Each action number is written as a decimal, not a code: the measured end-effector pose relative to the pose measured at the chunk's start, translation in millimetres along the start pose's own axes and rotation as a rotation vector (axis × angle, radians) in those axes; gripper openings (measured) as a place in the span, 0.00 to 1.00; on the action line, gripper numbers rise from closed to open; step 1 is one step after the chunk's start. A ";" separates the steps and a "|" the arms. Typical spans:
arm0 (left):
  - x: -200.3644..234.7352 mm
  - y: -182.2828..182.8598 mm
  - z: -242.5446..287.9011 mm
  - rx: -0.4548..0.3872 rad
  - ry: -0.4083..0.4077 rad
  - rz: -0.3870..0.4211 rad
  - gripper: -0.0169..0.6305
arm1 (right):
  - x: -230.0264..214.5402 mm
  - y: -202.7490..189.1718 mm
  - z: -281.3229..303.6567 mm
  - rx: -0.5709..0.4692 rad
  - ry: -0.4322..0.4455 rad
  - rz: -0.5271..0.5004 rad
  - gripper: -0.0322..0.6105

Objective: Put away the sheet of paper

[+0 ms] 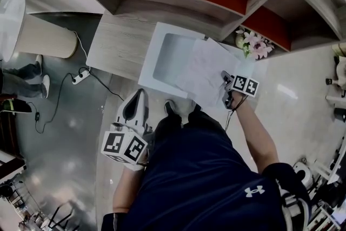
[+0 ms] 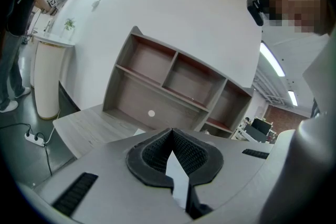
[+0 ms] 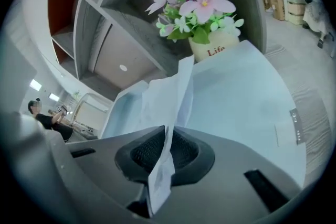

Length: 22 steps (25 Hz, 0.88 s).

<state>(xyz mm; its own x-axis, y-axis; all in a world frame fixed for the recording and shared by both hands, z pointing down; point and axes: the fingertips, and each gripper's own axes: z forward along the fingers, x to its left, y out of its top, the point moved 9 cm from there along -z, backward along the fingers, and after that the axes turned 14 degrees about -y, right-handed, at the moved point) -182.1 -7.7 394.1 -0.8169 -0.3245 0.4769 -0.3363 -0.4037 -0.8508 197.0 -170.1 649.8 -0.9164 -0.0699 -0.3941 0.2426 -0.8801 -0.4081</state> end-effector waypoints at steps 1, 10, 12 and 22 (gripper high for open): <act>0.3 -0.3 0.3 0.001 -0.003 0.001 0.05 | 3.8 0.1 2.2 0.020 0.013 -0.015 0.09; 2.1 -4.5 -2.7 -0.002 -0.002 -0.021 0.05 | 32.4 3.5 22.3 0.071 0.074 -0.005 0.09; 3.7 -5.3 -4.2 -0.003 0.002 -0.025 0.05 | 36.5 2.0 25.8 0.081 0.097 0.028 0.09; 14.2 -6.6 -15.1 -0.017 0.030 -0.049 0.05 | 59.7 -0.6 44.8 0.110 0.182 0.145 0.08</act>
<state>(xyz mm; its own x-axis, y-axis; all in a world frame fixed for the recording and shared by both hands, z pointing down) -198.6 3.3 403.2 -0.8131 -0.2785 0.5113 -0.3841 -0.4034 -0.8305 127.9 -194.8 663.4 -0.7997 -0.1220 -0.5878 0.3222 -0.9134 -0.2487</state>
